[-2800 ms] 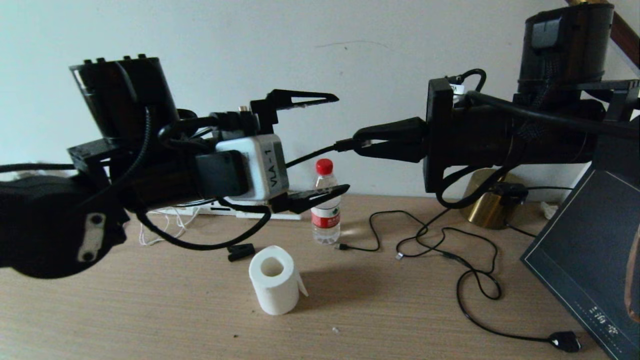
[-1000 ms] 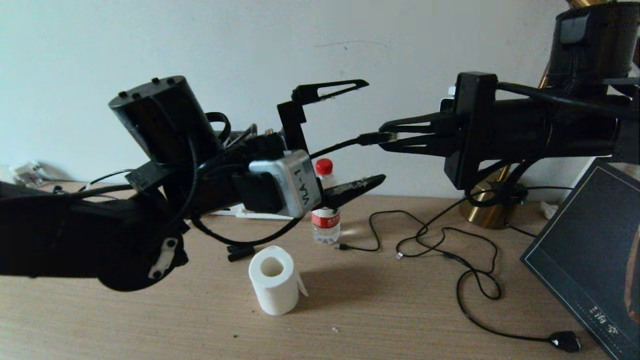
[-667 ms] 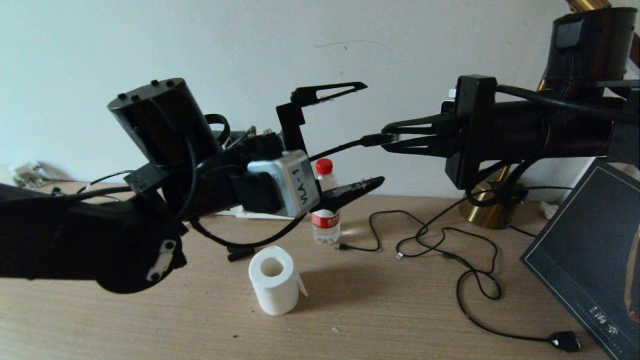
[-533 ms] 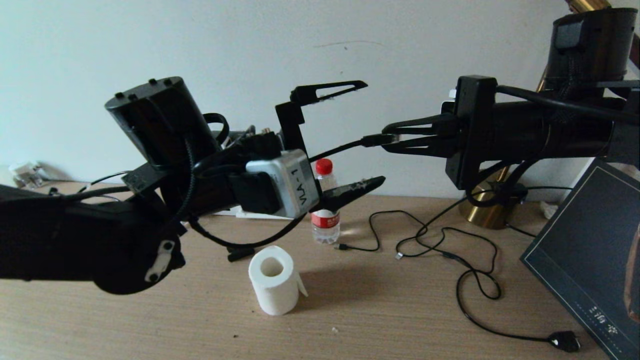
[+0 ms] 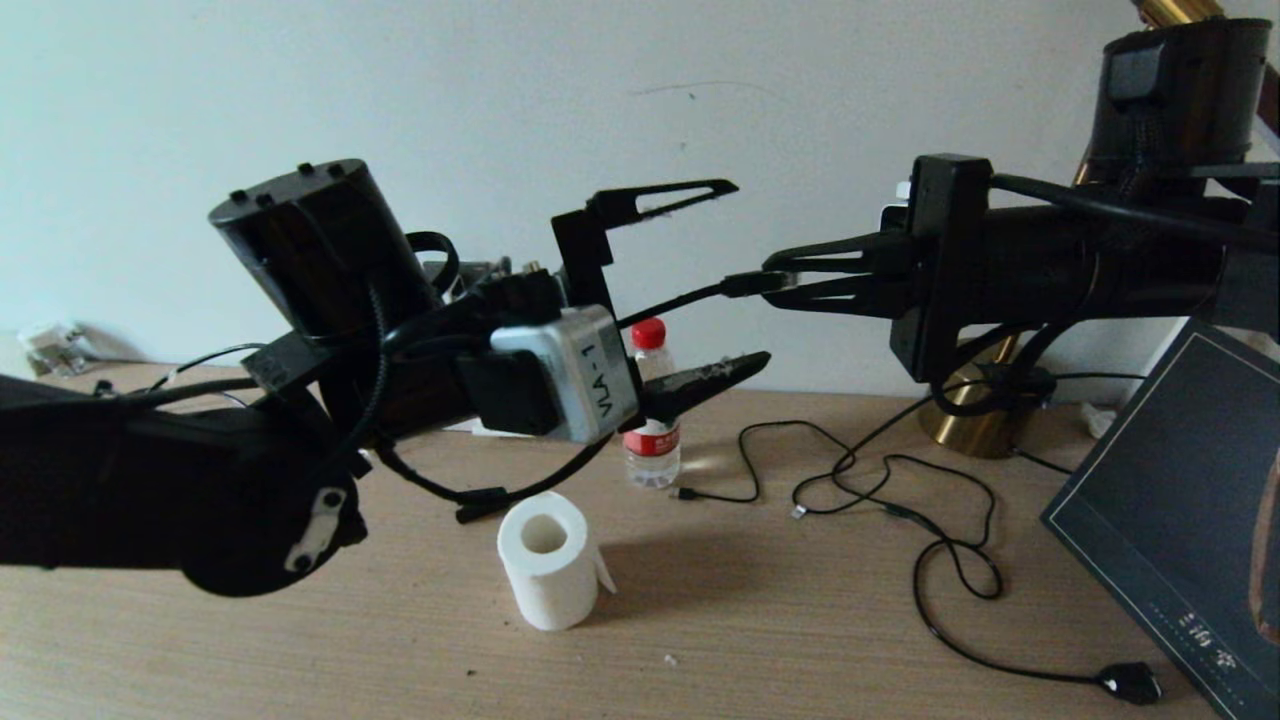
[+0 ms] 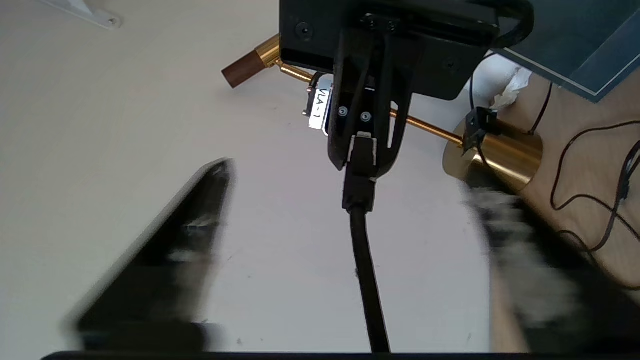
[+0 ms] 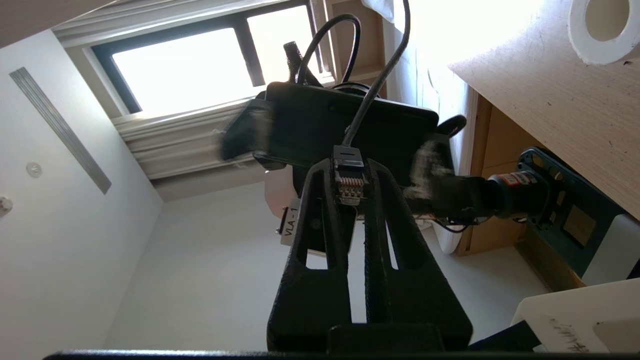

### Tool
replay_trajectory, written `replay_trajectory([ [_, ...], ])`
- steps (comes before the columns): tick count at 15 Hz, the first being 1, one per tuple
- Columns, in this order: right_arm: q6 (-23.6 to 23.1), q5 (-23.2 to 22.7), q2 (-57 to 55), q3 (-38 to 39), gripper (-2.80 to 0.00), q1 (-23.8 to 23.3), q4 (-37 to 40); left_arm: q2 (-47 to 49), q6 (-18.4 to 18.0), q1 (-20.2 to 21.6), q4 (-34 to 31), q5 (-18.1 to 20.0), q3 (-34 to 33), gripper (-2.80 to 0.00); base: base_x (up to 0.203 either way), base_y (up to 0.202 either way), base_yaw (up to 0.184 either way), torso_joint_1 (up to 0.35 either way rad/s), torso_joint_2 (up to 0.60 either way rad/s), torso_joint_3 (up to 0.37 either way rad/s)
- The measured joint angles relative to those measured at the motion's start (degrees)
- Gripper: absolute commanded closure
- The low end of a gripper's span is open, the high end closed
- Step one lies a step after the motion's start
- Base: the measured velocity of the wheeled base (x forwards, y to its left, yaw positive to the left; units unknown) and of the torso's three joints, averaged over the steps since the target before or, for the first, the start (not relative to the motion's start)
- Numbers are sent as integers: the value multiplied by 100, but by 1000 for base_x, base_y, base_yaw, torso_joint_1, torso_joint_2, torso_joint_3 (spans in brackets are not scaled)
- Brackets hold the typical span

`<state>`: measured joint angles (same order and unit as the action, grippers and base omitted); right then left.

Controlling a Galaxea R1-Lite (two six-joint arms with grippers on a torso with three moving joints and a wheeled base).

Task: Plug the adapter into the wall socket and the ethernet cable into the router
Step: Hand it to the other hand

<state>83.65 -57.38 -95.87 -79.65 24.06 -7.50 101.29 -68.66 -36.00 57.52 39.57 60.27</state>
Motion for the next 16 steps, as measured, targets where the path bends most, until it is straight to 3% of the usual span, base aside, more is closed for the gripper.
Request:
replay_trajectory([
  [16,-2,0,0,22,0,60,0,26,3,-109,20,-118,-52,0,0,0,0,0,0,0],
])
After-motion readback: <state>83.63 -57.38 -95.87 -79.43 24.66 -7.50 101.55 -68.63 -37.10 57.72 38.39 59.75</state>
